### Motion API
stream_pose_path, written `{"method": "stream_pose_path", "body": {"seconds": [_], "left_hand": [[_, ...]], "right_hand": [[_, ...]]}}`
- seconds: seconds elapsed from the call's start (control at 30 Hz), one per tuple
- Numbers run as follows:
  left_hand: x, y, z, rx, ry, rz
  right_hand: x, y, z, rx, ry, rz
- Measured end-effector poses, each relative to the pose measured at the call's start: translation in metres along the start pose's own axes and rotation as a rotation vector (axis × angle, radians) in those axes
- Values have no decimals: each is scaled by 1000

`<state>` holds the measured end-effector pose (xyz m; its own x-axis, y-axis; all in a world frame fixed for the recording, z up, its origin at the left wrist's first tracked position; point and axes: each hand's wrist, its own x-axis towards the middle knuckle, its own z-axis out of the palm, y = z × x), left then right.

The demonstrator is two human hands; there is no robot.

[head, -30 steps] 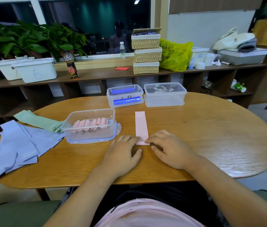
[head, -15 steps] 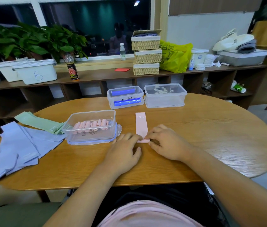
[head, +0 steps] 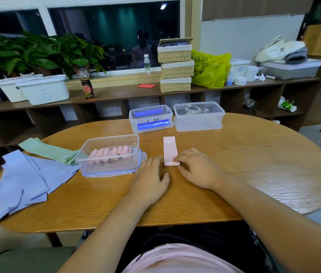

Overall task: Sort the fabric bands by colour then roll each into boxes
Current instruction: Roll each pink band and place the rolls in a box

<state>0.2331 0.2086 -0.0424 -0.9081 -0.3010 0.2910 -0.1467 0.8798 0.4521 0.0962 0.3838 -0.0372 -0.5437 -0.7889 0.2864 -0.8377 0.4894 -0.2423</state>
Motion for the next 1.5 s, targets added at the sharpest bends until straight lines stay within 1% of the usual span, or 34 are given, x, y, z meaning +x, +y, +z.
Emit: {"method": "stream_pose_path", "body": {"seconds": [0.17,0.3,0.4,0.5,0.6,0.7,0.77,0.9,1.23,1.4,1.5], "left_hand": [[0,-2,2,-2,8,2],[2,-2,6,95,-2,83],[7,0,7,143,-15,85],[15,2,7,163,-25,90],[26,5,7,156,-41,80],[29,7,8,122,-46,43],[27,6,7,74,-17,13],[18,4,6,6,13,31],[-14,-1,-2,-53,46,14],[-24,1,-6,4,60,117],[-25,2,-8,-10,53,173]], "right_hand": [[10,2,6,-14,18,39],[12,2,6,-39,7,43],[14,4,6,-68,-10,47],[17,4,6,-68,34,61],[22,2,5,-61,90,53],[30,4,8,-86,68,81],[35,7,10,-72,55,105],[37,10,12,-24,79,130],[-22,-2,3,78,146,63],[-49,-13,0,57,146,7],[-52,-11,1,83,131,-14]]}}
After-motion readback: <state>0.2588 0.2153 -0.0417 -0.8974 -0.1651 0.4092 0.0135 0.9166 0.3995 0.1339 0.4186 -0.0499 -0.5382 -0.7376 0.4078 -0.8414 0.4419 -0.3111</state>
